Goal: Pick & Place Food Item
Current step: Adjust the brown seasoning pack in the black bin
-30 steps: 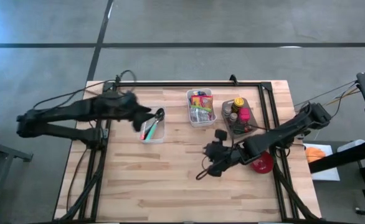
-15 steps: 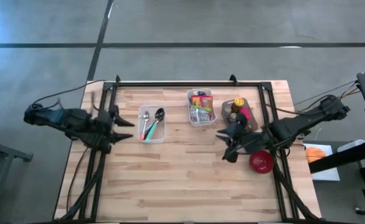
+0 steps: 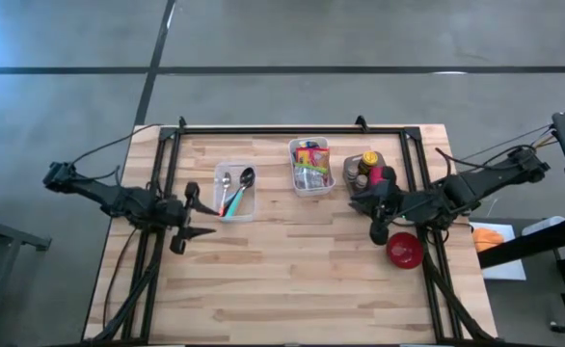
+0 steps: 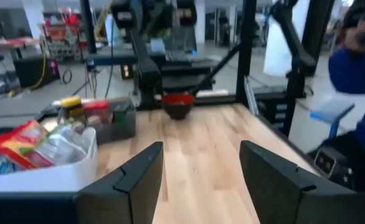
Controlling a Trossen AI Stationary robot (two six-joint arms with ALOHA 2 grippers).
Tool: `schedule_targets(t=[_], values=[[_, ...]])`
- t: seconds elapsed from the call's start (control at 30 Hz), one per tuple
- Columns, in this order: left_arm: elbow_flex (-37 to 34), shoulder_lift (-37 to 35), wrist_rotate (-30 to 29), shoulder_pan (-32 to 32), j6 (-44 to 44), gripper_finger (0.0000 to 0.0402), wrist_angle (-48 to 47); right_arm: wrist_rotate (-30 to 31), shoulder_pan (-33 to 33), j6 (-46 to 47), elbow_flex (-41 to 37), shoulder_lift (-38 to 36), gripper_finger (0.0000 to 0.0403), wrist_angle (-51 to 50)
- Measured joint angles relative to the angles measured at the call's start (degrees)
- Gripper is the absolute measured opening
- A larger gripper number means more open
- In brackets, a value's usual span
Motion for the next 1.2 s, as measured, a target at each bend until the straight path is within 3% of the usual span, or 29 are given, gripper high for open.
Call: schedule_targets(t=[0.37,0.57,0.7,0.87,1.2], values=[[-9.06,-11.63,0.63,0.22,-0.93,0.0214,-0.09,-0.28,-9.96,0.93,-0.79,-0.89,0.0077,-6.35],[-13.88,-18.66,1.05,0.22,-2.77,0.0214,0.79,-9.43,-20.47,0.28,-0.53,-1.10,0.0077,-8.76],[-14.02,-19.72,1.69,0.24,-1.80,0.0214,1.06,-17.35,-27.28,-0.07,0.53,-0.97,0.0077,-11.56],[-14.05,-17.94,1.89,0.24,2.44,0.0214,0.95,-22.55,-33.37,2.69,2.99,-0.98,0.0077,-16.03],[-14.07,-15.54,2.09,0.26,2.46,0.0214,0.89,-22.79,-37.44,3.73,9.02,1.52,0.0077,-24.22]])
